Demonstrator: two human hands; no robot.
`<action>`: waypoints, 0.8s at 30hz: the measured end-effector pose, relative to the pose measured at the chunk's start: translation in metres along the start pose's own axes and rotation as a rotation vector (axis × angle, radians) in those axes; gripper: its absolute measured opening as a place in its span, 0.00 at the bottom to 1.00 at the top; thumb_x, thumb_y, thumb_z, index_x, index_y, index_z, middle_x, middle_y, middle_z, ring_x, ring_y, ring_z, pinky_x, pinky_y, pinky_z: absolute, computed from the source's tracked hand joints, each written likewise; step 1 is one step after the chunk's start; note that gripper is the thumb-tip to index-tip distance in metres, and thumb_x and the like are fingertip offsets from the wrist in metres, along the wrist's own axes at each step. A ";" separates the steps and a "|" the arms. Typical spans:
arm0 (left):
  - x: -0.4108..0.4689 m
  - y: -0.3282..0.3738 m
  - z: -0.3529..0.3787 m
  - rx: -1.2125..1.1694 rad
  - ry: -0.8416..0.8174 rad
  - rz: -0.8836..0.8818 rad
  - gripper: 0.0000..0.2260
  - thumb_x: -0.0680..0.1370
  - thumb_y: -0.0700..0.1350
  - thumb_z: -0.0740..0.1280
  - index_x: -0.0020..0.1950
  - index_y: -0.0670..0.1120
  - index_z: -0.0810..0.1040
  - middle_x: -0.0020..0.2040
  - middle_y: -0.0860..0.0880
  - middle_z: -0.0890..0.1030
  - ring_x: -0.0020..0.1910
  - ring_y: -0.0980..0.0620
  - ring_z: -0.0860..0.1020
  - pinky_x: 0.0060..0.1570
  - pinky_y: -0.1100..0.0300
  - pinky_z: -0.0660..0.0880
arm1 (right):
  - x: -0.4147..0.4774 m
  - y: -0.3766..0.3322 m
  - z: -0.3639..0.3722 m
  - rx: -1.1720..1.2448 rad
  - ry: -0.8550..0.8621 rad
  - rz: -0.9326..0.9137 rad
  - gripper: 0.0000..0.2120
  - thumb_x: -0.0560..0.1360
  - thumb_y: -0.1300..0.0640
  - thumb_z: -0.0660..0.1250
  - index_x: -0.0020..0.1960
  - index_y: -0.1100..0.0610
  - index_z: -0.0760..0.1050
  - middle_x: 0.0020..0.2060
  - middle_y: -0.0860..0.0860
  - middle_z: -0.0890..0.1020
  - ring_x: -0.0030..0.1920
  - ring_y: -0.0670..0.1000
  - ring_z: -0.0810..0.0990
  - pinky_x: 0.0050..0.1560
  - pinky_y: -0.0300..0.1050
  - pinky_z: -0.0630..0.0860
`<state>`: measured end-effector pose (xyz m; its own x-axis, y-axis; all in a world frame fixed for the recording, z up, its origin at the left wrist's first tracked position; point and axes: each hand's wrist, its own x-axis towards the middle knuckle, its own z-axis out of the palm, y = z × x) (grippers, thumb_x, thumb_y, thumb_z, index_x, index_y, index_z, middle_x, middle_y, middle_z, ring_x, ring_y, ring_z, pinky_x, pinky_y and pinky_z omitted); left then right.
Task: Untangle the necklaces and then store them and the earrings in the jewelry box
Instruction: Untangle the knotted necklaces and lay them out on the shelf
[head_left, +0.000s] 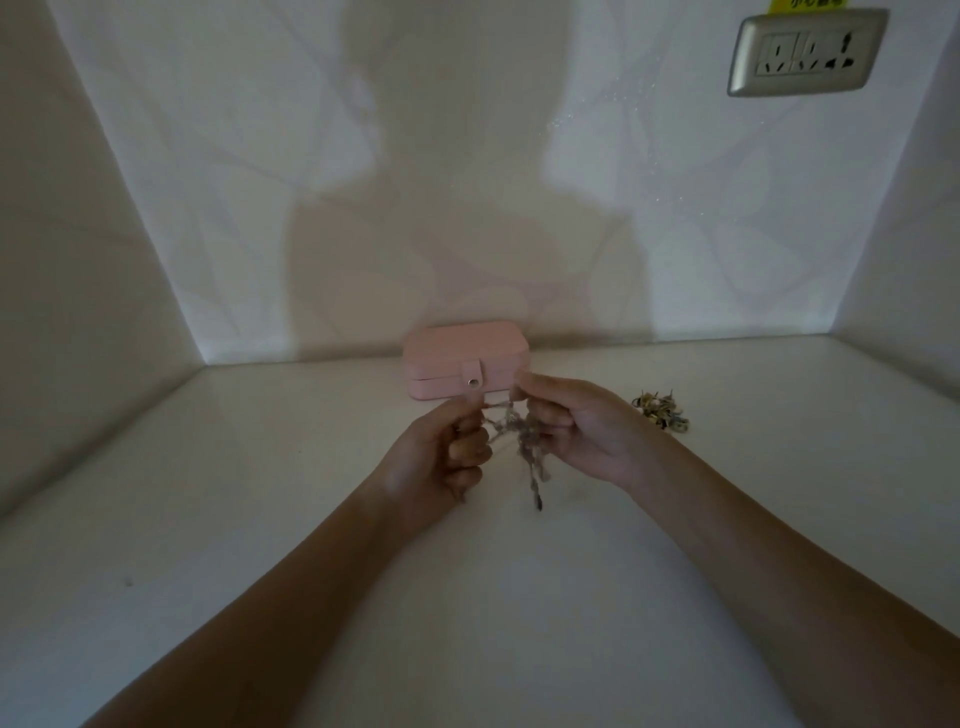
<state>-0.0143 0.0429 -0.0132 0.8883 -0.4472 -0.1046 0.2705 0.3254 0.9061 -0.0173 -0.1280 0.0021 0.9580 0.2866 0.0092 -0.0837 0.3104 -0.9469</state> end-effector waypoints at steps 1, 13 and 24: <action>0.000 0.003 -0.002 -0.001 0.012 0.012 0.13 0.72 0.51 0.67 0.34 0.49 0.66 0.21 0.55 0.58 0.23 0.58 0.55 0.23 0.65 0.48 | 0.000 -0.001 -0.002 0.006 0.006 0.009 0.08 0.68 0.51 0.69 0.39 0.55 0.83 0.20 0.45 0.61 0.25 0.44 0.61 0.34 0.37 0.67; 0.000 0.015 -0.009 -0.087 -0.005 0.100 0.10 0.72 0.47 0.64 0.31 0.48 0.74 0.31 0.52 0.69 0.29 0.57 0.63 0.27 0.65 0.52 | -0.004 -0.016 -0.006 0.442 -0.060 -0.072 0.14 0.74 0.55 0.63 0.39 0.62 0.83 0.22 0.47 0.68 0.22 0.44 0.70 0.35 0.40 0.80; -0.004 0.004 0.003 0.361 -0.060 0.103 0.06 0.73 0.46 0.68 0.48 0.46 0.79 0.28 0.55 0.62 0.24 0.59 0.56 0.22 0.68 0.53 | -0.005 -0.014 -0.003 0.268 -0.070 -0.144 0.07 0.72 0.62 0.63 0.41 0.60 0.80 0.29 0.52 0.76 0.32 0.49 0.78 0.42 0.44 0.81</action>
<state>-0.0176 0.0433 -0.0083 0.8778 -0.4789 0.0089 0.0233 0.0613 0.9978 -0.0202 -0.1365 0.0141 0.9449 0.2811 0.1678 -0.0268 0.5772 -0.8162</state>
